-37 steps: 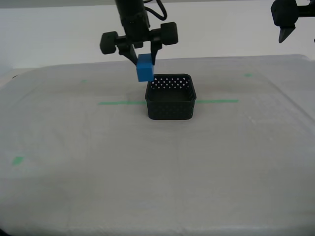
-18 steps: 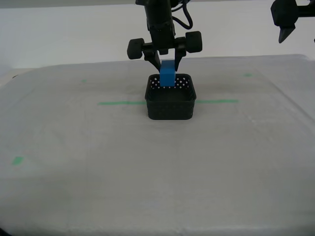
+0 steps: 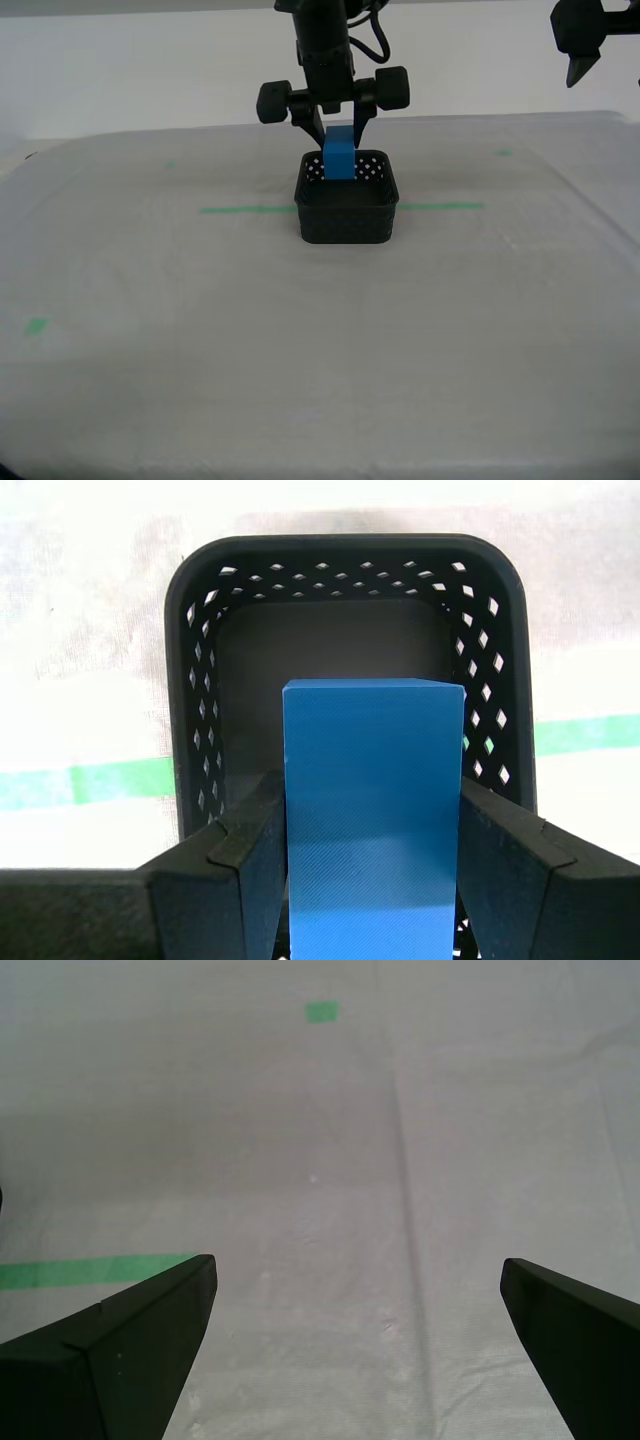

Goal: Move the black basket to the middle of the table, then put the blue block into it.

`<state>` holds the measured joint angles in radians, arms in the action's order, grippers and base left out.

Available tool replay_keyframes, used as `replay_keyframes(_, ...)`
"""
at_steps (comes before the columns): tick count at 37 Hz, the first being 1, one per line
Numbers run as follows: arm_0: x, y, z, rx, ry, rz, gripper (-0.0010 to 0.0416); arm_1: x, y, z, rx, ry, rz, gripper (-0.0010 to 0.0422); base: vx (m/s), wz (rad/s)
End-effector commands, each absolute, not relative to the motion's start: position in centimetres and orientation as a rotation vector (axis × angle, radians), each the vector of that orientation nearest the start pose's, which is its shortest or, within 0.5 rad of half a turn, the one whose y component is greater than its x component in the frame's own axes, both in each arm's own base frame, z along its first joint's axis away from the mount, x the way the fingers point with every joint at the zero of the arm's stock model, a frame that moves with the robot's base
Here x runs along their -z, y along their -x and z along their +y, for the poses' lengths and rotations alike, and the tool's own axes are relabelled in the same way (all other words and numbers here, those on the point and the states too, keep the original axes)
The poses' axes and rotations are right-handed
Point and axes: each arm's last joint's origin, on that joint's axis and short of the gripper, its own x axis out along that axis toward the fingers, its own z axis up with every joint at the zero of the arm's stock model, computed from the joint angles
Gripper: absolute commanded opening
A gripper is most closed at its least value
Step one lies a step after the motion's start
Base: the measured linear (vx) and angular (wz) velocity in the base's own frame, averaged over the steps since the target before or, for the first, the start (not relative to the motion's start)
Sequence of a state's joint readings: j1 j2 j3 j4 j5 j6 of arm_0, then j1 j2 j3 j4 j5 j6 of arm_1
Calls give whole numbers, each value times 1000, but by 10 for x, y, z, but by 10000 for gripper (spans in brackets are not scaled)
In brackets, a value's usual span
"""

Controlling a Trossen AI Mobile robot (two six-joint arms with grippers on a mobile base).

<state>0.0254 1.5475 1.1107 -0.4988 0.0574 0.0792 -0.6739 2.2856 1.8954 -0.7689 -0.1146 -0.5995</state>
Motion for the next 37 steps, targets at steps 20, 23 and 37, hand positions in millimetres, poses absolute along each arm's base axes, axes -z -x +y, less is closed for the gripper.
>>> replay_keyframes(20, -241, -319, 7, 64, -34, 930, 399, -176, -375, -297, 140, 65, 1193, 245, 0, 0)
replay_keyframes(23, -241, -319, 7, 64, -34, 930, 399, -176, -375, -296, 137, 61, 1199, 308, 0, 0)
replay_keyframes(37, -241, -319, 7, 64, -34, 930, 399, -183, -373, -295, 164, 70, 1207, 412, 0, 0)
